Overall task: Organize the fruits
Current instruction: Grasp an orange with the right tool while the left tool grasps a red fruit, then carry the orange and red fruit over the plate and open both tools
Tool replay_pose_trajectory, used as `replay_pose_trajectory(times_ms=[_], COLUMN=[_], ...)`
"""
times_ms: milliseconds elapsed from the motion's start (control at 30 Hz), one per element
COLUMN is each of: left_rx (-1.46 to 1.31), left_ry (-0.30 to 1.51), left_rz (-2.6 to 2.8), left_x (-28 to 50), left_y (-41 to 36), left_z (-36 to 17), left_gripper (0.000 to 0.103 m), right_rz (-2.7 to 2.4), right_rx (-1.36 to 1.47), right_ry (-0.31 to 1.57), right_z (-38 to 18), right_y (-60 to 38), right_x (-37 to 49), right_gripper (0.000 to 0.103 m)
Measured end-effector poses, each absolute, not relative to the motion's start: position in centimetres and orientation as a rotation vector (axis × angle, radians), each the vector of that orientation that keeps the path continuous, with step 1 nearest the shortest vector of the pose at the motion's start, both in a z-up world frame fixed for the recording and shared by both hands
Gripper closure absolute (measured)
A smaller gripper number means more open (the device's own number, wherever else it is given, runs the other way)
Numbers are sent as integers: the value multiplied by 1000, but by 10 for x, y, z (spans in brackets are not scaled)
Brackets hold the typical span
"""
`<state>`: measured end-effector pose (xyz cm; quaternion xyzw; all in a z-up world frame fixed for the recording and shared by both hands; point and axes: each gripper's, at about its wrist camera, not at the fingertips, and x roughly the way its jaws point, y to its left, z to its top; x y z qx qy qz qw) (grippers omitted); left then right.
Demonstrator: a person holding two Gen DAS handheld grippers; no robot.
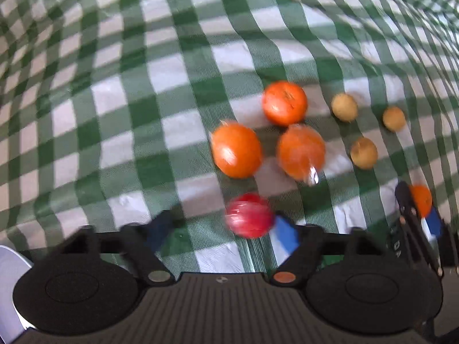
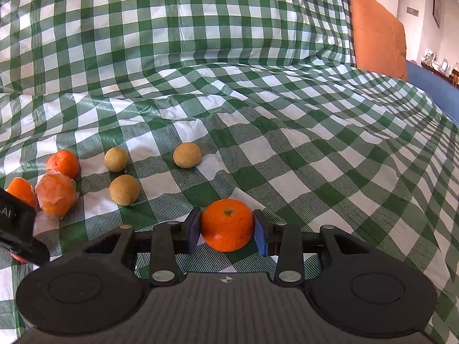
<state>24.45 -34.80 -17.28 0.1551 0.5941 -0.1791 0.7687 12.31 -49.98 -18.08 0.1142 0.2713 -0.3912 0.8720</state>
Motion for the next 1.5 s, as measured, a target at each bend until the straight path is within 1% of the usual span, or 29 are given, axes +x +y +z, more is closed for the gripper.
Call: replay_pose_trajectory(times_ms=[33, 67, 300, 533, 733, 800, 1033, 1267, 1500], left_rx=[348, 365, 353, 328, 401, 394, 335, 238, 156], left_ry=[1271, 1262, 1217, 1186, 1158, 1169, 1181, 1112, 1104], left_rz=[-411, -427, -434, -401, -329, -315, -259, -209, -180], left_x=[244, 243, 229, 191, 145, 133, 93, 56, 27], left_y=[-348, -348, -325, -268, -209, -186, -118, -60, -17], left_z=[-169, -167, -148, -102, -65, -56, -31, 2, 12], left_gripper=[68, 70, 70, 70, 69, 69, 69, 69, 69], right_rz=[-818, -819, -820, -820, -760, -710, -525, -286, -65], right_rx=[237, 233, 236, 250, 237, 241, 262, 204, 143], right_ry=[568, 567, 556, 521, 436, 419, 487, 430, 389], right_z=[-181, -180, -177, -171, -127, -112, -84, -34, 5], right_y=[-499, -496, -492, -485, -457, -441, -365, -278, -209], right_x=[123, 123, 119, 109, 70, 51, -7, -36, -59], right_gripper=[63, 63, 64, 65, 65, 65, 65, 65, 65])
